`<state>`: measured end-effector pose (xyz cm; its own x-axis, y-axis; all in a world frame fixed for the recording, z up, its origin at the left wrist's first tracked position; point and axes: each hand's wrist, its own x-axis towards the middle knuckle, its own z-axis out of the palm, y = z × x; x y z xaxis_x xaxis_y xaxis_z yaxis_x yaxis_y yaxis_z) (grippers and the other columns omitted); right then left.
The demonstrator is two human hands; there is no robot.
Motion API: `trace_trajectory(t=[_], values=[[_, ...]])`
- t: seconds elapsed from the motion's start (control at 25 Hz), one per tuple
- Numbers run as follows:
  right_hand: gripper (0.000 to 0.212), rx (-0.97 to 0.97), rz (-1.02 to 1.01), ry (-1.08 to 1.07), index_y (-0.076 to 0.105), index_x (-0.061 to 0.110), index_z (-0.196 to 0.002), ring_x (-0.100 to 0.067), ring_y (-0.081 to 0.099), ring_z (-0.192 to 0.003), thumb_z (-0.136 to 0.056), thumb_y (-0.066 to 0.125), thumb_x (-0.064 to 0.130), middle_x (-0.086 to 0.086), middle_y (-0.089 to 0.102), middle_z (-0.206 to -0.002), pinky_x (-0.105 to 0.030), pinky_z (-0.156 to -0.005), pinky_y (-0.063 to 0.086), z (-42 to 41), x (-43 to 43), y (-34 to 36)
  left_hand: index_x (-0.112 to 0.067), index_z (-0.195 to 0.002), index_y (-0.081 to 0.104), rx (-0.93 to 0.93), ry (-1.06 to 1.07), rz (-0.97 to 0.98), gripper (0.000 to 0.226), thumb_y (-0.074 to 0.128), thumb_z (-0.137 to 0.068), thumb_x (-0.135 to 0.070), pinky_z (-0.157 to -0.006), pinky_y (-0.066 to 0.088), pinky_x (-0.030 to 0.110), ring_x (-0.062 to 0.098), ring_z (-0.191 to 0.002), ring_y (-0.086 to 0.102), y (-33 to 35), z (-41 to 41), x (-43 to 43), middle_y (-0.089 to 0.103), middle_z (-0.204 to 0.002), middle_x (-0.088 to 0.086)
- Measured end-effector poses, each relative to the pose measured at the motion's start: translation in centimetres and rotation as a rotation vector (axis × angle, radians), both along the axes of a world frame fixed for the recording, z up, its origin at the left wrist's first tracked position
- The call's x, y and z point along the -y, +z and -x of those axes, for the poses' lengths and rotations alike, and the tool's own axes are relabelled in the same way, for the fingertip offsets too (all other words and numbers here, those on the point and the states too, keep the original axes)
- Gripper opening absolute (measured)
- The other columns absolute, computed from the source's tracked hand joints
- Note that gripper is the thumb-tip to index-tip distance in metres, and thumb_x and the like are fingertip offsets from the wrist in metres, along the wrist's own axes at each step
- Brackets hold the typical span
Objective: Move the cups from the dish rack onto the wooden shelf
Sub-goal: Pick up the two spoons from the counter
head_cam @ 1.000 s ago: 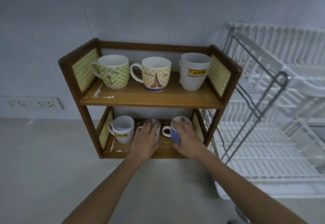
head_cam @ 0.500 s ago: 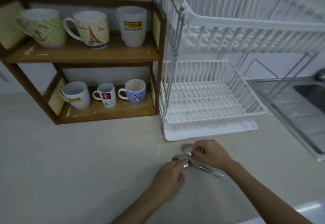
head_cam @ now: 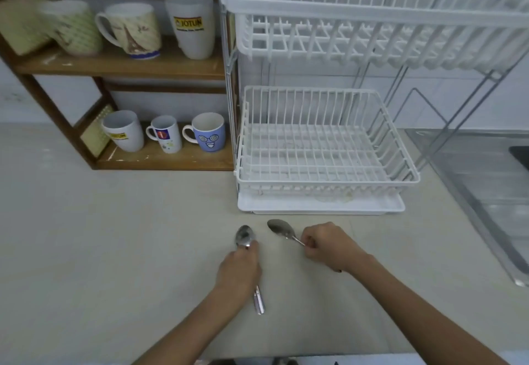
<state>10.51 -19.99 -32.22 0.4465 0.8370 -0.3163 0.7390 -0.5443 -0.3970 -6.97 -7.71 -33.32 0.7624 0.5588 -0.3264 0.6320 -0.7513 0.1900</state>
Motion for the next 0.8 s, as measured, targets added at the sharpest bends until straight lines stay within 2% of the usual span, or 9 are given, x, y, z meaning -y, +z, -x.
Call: trace_trajectory(t=[0.12, 0.24, 0.28, 0.32, 0.44, 0.56, 0.64, 0.72, 0.8], values=[[0.013, -0.132, -0.081, 0.057, 0.070, 0.022, -0.075, -0.018, 0.066, -0.071, -0.074, 0.063, 0.011, 0.003, 0.070, -0.072, -0.023, -0.062, 0.050, -1.6, 0.7, 2.0, -0.011, -0.123, 0.052, -0.018, 0.107, 0.190, 0.034, 0.049, -0.089, -0.010, -0.083, 0.050, 0.030, 0.028, -0.101, 0.063, 3.2, 0.0, -0.5, 0.063, -0.115, 0.012], [0.019, -0.394, -0.252, 0.023, 0.073, 0.023, -0.072, -0.008, 0.067, -0.059, -0.075, 0.067, 0.005, 0.008, 0.071, -0.066, -0.016, -0.054, 0.050, -4.1, 1.0, 5.3, -0.017, -0.090, 0.066, 0.135, 0.136, 0.757, 0.012, 0.066, -0.084, -0.007, -0.065, 0.058, 0.021, 0.011, -0.068, 0.067, 7.9, 0.3, -1.2, 0.069, -0.088, 0.004], [0.023, -0.444, -0.334, -0.015, 0.074, 0.024, -0.072, -0.006, 0.066, -0.056, -0.076, 0.067, 0.003, 0.009, 0.071, -0.064, -0.016, -0.052, 0.051, -5.3, 0.7, 6.5, -0.018, -0.086, 0.067, 0.209, 0.111, 0.931, 0.013, 0.069, -0.083, -0.006, -0.062, 0.058, 0.020, 0.007, -0.064, 0.066, 9.7, 0.0, -1.3, 0.070, -0.083, 0.003], [0.027, -0.462, -0.415, -0.066, 0.075, 0.026, -0.072, -0.004, 0.065, -0.056, -0.077, 0.067, 0.001, 0.010, 0.071, -0.063, -0.016, -0.051, 0.051, -6.7, 0.2, 7.4, -0.019, -0.085, 0.068, 0.296, 0.083, 1.020, 0.014, 0.071, -0.083, -0.006, -0.061, 0.057, 0.018, 0.005, -0.066, 0.066, 11.1, -0.6, -1.7, 0.071, -0.083, 0.003], [0.024, -0.480, -0.601, -0.271, 0.075, 0.024, -0.070, -0.006, 0.066, -0.058, -0.081, 0.068, 0.004, 0.007, 0.072, -0.064, -0.015, -0.050, 0.052, -10.9, -2.2, 9.0, -0.018, -0.090, 0.069, 0.601, 0.147, 0.971, 0.015, 0.071, -0.083, -0.005, -0.061, 0.055, 0.015, 0.006, -0.072, 0.068, 13.9, -4.9, -3.1, 0.072, -0.087, 0.006], [0.021, -0.509, -0.621, -0.482, 0.072, 0.014, -0.067, -0.012, 0.067, -0.057, -0.083, 0.068, 0.002, -0.009, 0.071, -0.070, -0.016, -0.048, 0.054, -14.1, -5.0, 8.4, -0.007, -0.102, 0.064, 0.782, 0.317, 0.862, 0.017, 0.067, -0.086, -0.001, -0.061, 0.058, 0.016, 0.010, -0.074, 0.068, 13.8, -11.5, -4.9, 0.068, -0.090, 0.007], [0.018, -0.514, -0.564, -0.554, 0.071, 0.005, -0.068, -0.016, 0.065, -0.056, -0.084, 0.067, -0.002, -0.016, 0.069, -0.073, -0.016, -0.046, 0.055, -15.4, -6.5, 7.0, -0.003, -0.107, 0.061, 0.801, 0.418, 0.796, 0.020, 0.062, -0.088, 0.001, -0.065, 0.058, 0.020, 0.015, -0.080, 0.065, 12.2, -15.6, -5.7, 0.063, -0.089, 0.007], [0.010, -0.503, -0.517, -0.586, 0.072, -0.004, -0.075, -0.018, 0.063, -0.053, -0.084, 0.067, -0.003, -0.015, 0.067, -0.071, -0.018, -0.045, 0.056, -16.3, -7.6, 5.6, -0.004, -0.104, 0.061, 0.752, 0.481, 0.710, 0.019, 0.058, -0.088, 0.005, -0.067, 0.056, 0.024, 0.018, -0.078, 0.062, 10.0, -18.9, -6.5, 0.060, -0.086, 0.007], [0.007, -0.474, -0.491, -0.584, 0.073, -0.005, -0.080, -0.019, 0.064, -0.052, -0.084, 0.068, -0.001, -0.014, 0.067, -0.068, -0.024, -0.051, 0.058, -17.0, -8.6, 4.6, -0.004, -0.100, 0.063, 0.682, 0.513, 0.636, 0.019, 0.060, -0.085, 0.007, -0.073, 0.057, 0.033, 0.023, -0.081, 0.061, 8.0, -21.1, -7.3, 0.060, -0.090, 0.011]])
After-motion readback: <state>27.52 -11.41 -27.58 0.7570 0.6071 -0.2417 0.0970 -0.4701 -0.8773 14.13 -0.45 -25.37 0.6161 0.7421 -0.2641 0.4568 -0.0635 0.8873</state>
